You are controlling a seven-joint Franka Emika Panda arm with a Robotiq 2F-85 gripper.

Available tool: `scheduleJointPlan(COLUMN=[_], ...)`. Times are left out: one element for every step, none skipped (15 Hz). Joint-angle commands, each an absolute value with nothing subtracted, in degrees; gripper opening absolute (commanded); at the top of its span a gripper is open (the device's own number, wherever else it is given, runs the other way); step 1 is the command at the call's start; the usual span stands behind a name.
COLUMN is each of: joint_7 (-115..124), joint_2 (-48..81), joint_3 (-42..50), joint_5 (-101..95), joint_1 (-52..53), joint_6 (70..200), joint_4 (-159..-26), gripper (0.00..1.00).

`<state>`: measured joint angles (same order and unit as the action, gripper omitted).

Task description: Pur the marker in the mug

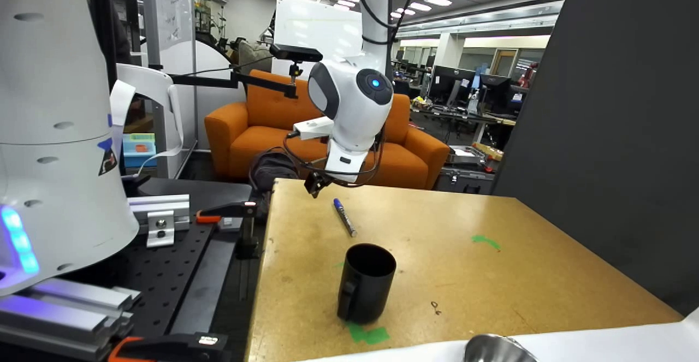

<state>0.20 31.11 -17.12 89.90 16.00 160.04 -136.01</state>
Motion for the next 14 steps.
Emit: scheduleJointPlan(joint_7=[0.83,1.51,1.32,1.63,2.45,3.86,5.59,7.84,10.9,13.64,15.52,17.0,18.47,20.7], joint_2=[36.06,36.67,36.88,36.99,36.92,36.81,36.93,37.15,37.64,37.9,38.24,38.95,39.76,40.05], joint_3=[-16.71,-16.7,-16.88,-17.06,-17.2,-17.27,-17.38,-17.4,-17.2,-15.9,-15.85,-15.54,-15.19,-14.47], joint_5=[90.87,91.19,91.98,92.41,92.39,92.11,91.37,90.29,88.96,88.2,87.67,87.21,86.56,85.01], joint_1=[17.61,18.14,18.71,19.43,20.31,21.5,22.76,23.9,25.22,27.4,27.94,28.43,28.99,29.78], joint_6=[163.19,164.61,166.61,168.79,170.97,173.47,175.83,177.63,179.46,180.58,181.48,182.27,183.22,183.67], joint_4=[-132.02,-131.3,-130.63,-129.93,-129.46,-129.15,-128.92,-128.94,-129.18,-129.32,-129.69,-129.64,-129.44,-129.67], gripper=[1.0,1.0,1.0,1.0,1.0,1.0,1.0,1.0,1.0,1.0,1.0,1.0,1.0,1.0])
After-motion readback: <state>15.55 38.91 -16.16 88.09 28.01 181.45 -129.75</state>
